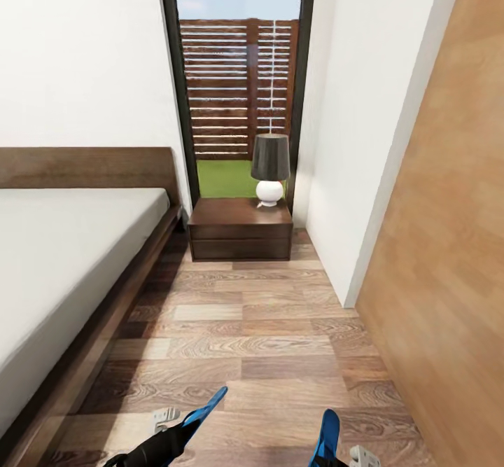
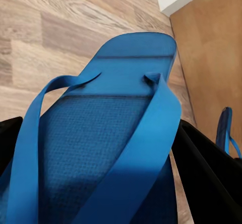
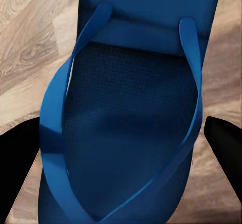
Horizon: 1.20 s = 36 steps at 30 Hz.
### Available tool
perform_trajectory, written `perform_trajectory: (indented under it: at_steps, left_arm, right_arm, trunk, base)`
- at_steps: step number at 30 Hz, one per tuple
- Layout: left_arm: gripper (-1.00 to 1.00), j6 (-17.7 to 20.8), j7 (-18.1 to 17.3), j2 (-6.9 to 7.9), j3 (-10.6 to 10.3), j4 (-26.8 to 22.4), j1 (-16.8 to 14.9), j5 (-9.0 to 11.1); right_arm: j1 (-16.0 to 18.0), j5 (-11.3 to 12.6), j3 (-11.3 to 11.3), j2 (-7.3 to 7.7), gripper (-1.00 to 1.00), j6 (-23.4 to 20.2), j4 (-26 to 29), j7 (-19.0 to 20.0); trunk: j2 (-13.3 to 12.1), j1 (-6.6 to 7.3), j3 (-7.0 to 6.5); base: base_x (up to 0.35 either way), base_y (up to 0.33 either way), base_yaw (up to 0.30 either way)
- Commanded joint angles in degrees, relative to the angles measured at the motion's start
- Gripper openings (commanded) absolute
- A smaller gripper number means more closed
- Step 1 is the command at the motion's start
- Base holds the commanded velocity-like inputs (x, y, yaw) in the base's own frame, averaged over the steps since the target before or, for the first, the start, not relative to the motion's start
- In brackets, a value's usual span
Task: In the bedroom, move the book from the bed onto either nightstand, and place the two sandals side by side next to the bed.
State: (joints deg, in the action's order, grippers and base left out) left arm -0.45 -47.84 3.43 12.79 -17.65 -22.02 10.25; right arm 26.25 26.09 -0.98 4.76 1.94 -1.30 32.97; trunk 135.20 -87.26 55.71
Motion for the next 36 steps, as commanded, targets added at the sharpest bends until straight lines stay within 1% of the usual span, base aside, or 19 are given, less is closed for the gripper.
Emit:
perform_trajectory:
  at_steps: [1, 15, 19, 36]
  left_arm:
    - [-1.0, -0.11, -0.15, 0.01, 0.05, 0.07, -0.04, 0.15]
    - [-1.0, -0.08, -0.13, 0.0, 0.05, 0.07, -0.04, 0.12]
    - [-1.0, -0.08, 0.45, 0.01, 0.05, 0.07, -0.04, 0.12]
    - [-1.0, -0.08, 1.08, 0.0, 0.05, 0.07, -0.04, 0.12]
  right_arm:
    - [0.05, 0.01, -0.08, 0.02, -1.0, 0.21, -0.13, 0.25]
    - [0.04, 0.0, -0.13, 0.04, -1.0, 0.39, -0.01, 0.23]
    - [0.03, 0.01, -0.15, 0.02, -1.0, 0.41, -0.01, 0.22]
    - [0.03, 0.0, -0.13, 0.04, -1.0, 0.61, -0.08, 0.2]
  trunk:
    - [0.02, -0.02, 0.05]
    - [0.02, -0.02, 0.05]
    - [0.02, -0.02, 0.05]
    - [0.02, -0.02, 0.05]
  base:
    - [0.274, 0.0, 0.0]
    - [0.313, 0.0, 0.0]
    - [0.319, -0.027, 0.0]
    - [0.311, -0.106, 0.0]
